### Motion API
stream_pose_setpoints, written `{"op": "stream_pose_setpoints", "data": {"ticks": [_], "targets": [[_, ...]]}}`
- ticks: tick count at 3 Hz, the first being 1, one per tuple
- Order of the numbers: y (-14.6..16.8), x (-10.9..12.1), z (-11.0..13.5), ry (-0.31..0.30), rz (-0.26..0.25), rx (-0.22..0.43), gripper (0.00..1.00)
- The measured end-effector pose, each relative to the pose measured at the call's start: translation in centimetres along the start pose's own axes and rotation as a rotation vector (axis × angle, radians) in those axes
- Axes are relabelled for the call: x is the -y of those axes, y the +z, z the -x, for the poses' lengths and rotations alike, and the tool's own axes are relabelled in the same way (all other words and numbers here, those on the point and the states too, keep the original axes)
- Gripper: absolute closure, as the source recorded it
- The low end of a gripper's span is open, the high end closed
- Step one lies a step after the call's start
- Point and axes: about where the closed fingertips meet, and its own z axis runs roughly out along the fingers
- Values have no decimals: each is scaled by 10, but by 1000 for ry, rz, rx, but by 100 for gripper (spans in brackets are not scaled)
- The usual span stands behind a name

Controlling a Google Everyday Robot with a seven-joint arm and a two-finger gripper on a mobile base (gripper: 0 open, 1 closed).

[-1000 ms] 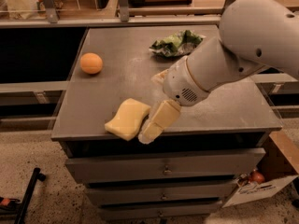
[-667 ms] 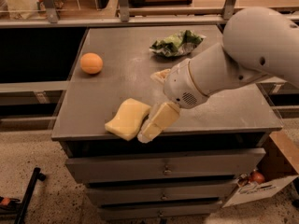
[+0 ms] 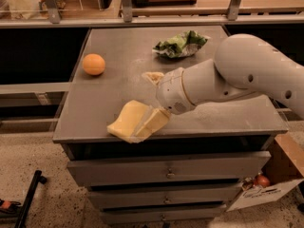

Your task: Move sponge near orange

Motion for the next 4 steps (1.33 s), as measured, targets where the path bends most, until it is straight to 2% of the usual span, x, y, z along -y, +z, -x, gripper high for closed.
{"op": "stream_pose_setpoints", "data": {"ticks": [1, 2, 3, 4], "targets": [[20, 5, -1, -26, 56, 13, 0], [37, 8, -7, -18, 135, 0, 0], [45, 8, -13, -8, 199, 3, 18], [48, 7, -17, -3, 242, 11, 41]]}}
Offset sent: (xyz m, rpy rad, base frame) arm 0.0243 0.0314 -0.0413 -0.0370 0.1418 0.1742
